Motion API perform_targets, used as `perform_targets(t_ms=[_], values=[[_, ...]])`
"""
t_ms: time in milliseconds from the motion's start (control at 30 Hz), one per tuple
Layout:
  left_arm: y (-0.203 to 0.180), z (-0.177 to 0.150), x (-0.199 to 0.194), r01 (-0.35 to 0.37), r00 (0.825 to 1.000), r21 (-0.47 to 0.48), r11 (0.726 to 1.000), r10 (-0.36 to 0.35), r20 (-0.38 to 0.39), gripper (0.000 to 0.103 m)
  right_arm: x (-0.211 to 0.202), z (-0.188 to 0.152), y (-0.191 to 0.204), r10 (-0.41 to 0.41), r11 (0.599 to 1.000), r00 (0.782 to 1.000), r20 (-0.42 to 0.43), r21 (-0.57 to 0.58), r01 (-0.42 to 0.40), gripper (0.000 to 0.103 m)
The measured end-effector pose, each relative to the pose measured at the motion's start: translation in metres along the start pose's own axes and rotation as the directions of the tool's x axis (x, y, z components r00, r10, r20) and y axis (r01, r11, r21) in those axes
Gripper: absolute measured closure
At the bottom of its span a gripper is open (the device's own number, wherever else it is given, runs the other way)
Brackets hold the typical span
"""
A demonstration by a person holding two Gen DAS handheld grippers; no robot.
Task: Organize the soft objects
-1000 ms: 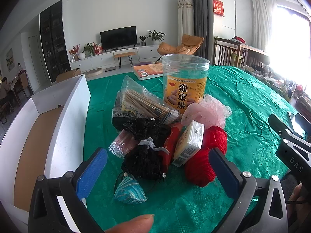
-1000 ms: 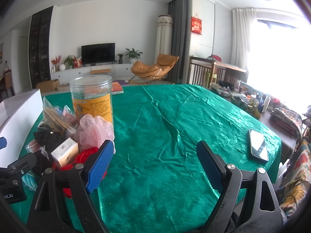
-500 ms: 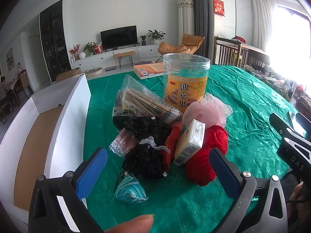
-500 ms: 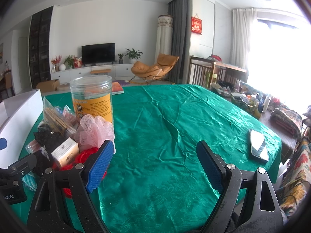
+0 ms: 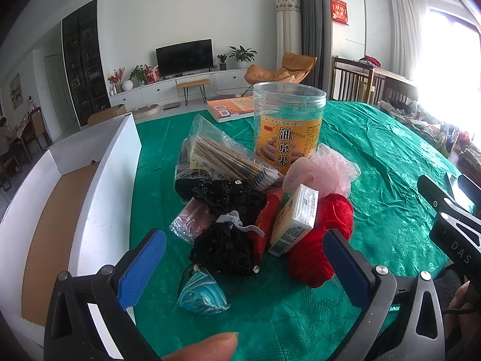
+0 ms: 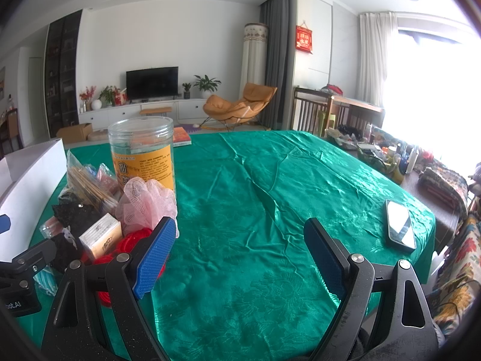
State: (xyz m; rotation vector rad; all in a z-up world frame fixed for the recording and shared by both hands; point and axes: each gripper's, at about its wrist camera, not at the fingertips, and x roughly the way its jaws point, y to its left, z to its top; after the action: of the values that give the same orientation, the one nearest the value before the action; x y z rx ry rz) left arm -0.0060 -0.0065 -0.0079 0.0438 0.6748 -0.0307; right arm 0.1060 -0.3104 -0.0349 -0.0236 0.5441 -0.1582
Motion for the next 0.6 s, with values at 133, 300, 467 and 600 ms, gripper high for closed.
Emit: perform_targets(t_ms=[133, 300, 467, 600], values=[[-0.0003, -0.0006, 0.0001, 0.0, 1.0, 0.0, 1.0, 0.0, -0.001, 0.0, -0.0001, -0.0001, -0.0001, 0.0, 1.0, 1.0, 0.0, 0.0, 0.0, 0.014], [0.0001, 0.0001, 0.0001, 0.0, 1.0, 0.0, 1.0, 0.0, 0.0, 0.0, -0.0001, -0.0001, -0.0002, 0.0, 1.0, 1.0, 0.0, 0.0, 0.0, 0.014], [0.0008, -0.0009, 0.0003, 0.0, 1.0, -0.001, 1.0, 0.0, -0.001, 0.0, 0.0, -0.0001, -0.0001, 0.0, 1.0, 1.0, 0.0, 0.0, 0.0, 0.014], [0.0009, -0.0006, 0.0004, 0.0, 1.0, 0.0, 1.0, 0.0, -0.002, 0.0, 0.0, 0.0, -0.0001, 0.0, 1.0, 1.0, 0.0, 0.0, 0.0, 0.014]])
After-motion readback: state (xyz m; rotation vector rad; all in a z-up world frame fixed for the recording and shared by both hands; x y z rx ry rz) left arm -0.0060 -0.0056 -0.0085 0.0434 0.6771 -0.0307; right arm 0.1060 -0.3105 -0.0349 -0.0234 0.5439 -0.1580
